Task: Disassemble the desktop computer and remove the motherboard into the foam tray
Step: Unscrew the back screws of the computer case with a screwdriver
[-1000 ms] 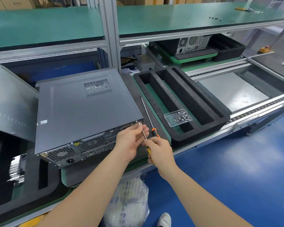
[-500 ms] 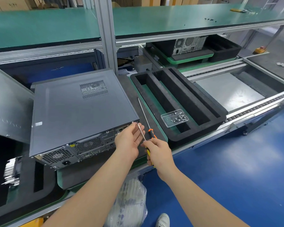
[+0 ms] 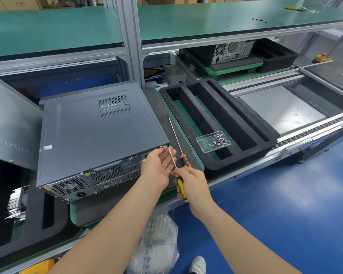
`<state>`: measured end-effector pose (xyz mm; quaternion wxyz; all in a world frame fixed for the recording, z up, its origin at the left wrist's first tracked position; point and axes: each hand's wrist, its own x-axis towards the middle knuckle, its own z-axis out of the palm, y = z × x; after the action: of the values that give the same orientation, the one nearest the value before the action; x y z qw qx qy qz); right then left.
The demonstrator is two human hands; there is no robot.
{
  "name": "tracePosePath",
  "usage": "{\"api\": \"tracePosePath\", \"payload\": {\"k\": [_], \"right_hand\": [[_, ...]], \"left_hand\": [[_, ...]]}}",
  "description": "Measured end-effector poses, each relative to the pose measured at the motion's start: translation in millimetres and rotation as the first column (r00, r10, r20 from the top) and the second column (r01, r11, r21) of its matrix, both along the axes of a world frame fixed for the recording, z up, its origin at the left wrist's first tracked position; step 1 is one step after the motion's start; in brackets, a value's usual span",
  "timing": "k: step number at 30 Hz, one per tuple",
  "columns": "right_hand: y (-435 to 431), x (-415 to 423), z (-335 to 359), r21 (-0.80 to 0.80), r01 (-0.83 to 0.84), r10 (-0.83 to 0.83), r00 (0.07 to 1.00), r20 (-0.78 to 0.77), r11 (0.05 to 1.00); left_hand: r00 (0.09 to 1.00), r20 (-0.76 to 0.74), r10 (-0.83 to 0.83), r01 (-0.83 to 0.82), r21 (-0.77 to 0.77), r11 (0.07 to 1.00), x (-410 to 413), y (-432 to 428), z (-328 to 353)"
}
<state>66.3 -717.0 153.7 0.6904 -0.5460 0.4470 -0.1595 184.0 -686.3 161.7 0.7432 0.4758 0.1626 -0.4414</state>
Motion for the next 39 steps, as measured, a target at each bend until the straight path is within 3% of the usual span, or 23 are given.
{"api": "tracePosePath", "payload": {"k": [12,16,26,31,33,36,38,39], "right_hand": [[-3.4,2.6,-0.1,-0.010,-0.053,0.053,0.999,0.010,0.999],[-1.7,2.3,-0.3,-0.060,-0.122,0.121,0.992,-0.021,0.991],[-5.8,8.0,3.1,-0.064,-0.117,0.115,0.993,-0.034,0.991],[-9.1,5.5,0.1,-0.372,-0.190,0.155,0.980,-0.121,0.909],[-9.8,5.8,-1.1,-0.395,-0.173,0.139,0.984,-0.111,0.902],[-5.7,3.5,0.8,-0.289,-0.156,0.149,0.988,-0.044,0.944],[-4.3,3.5,3.4,0.022,-0.138,0.137,0.990,0.035,0.990],[-4.5,3.0,4.8,0.189,-0.154,0.148,0.988,0.048,0.970]], "left_hand": [[1.000,0.021,0.002,-0.005,0.132,0.991,-1.9,-2.5,9.4],[0.999,0.033,0.000,-0.004,0.118,0.993,1.4,1.0,8.2],[0.988,0.139,-0.070,0.059,0.076,0.995,5.4,12.0,-0.1],[0.975,0.192,-0.113,0.107,0.045,0.993,6.9,14.3,-5.2],[0.964,0.232,-0.129,0.120,0.051,0.991,7.1,15.0,-7.3],[0.958,0.254,-0.131,0.117,0.071,0.991,8.9,14.2,-9.8],[0.964,0.237,-0.123,0.107,0.078,0.991,11.0,12.3,-10.0],[0.967,0.224,-0.126,0.109,0.085,0.990,12.0,11.4,-10.1]]}}
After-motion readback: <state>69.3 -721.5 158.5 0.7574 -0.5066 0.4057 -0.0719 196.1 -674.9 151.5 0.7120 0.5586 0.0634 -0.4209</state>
